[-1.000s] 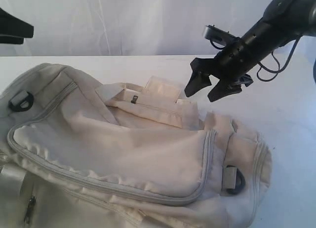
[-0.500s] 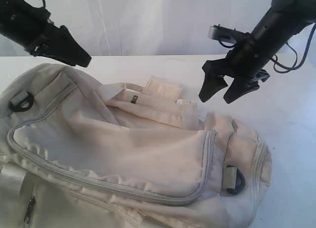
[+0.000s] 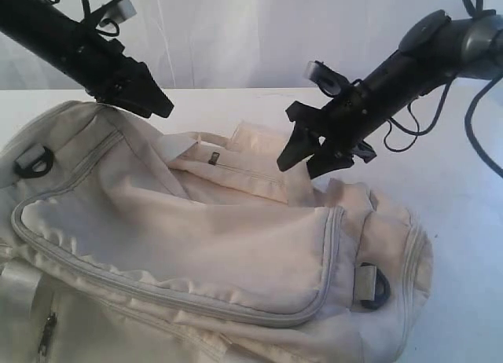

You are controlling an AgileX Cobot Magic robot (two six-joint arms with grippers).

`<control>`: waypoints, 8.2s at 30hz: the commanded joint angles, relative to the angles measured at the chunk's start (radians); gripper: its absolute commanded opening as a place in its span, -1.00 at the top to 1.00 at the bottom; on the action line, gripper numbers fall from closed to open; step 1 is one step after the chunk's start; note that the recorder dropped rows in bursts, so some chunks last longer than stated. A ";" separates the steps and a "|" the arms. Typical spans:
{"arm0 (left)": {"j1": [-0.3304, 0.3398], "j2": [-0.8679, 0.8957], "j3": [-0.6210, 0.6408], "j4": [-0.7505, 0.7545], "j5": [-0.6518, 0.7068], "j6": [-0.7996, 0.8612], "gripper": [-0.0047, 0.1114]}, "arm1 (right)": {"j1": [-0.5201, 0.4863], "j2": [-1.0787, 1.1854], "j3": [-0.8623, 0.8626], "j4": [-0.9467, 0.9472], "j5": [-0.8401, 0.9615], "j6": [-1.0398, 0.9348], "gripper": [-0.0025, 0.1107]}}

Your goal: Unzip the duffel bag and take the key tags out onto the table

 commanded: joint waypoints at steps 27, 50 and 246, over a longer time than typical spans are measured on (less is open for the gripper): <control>-0.004 0.016 -0.034 0.159 -0.035 -0.042 -0.17 | -0.081 0.024 -0.505 -0.036 -0.056 0.069 0.96; 0.073 -0.120 -0.034 0.350 -0.012 -0.068 -0.18 | -0.081 -0.108 -0.416 -0.288 0.021 0.153 -0.17; -0.274 0.316 -0.512 -0.321 0.016 -0.040 0.92 | -0.162 -0.190 0.153 0.266 -0.109 0.017 0.96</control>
